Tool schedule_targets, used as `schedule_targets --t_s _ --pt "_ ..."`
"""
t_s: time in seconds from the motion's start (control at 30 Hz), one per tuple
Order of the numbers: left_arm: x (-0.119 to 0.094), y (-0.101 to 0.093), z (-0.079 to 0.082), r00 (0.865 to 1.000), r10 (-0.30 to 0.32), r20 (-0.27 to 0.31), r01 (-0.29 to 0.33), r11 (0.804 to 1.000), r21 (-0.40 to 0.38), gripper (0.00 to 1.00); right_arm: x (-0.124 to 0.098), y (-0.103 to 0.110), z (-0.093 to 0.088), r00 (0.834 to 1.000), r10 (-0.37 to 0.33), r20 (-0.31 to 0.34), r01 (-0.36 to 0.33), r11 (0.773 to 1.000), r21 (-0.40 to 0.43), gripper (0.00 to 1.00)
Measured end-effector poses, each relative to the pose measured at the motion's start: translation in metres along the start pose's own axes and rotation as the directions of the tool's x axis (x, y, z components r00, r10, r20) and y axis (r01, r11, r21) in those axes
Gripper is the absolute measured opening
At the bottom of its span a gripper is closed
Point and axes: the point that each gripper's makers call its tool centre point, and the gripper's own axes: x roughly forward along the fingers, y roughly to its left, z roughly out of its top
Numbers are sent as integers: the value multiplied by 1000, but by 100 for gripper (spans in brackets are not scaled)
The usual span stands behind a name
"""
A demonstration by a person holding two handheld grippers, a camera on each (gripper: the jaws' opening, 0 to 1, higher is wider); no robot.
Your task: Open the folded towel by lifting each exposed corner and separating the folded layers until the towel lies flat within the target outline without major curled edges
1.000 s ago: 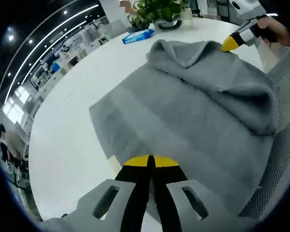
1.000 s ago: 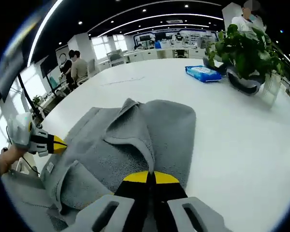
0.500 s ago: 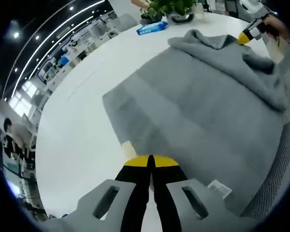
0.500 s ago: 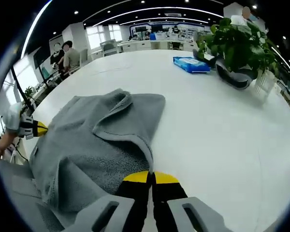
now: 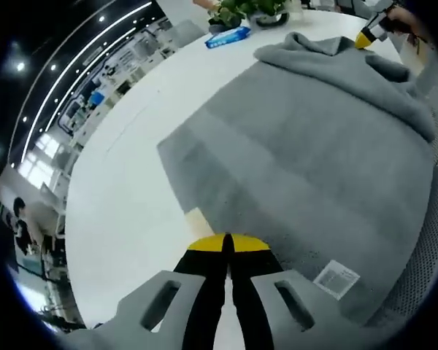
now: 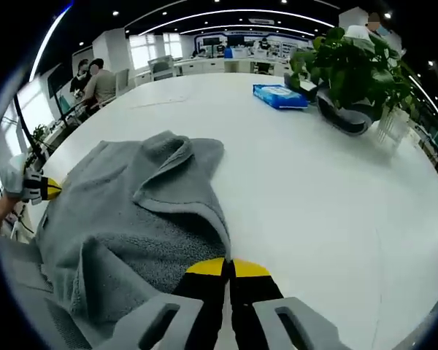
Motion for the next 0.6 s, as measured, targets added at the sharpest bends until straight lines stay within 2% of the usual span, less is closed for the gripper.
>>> schedule_targets --t_s 0.3,0.6 --pt "-5 18 -19 999 33 -30 -33 999 1 0 1 0 -5 1000 -5 -10 5 1000 3 0" --pt "-11 43 -49 995 66 -76 -68 997 -24 0 4 5 -6 1000 6 -15 -6 1000 7 0"
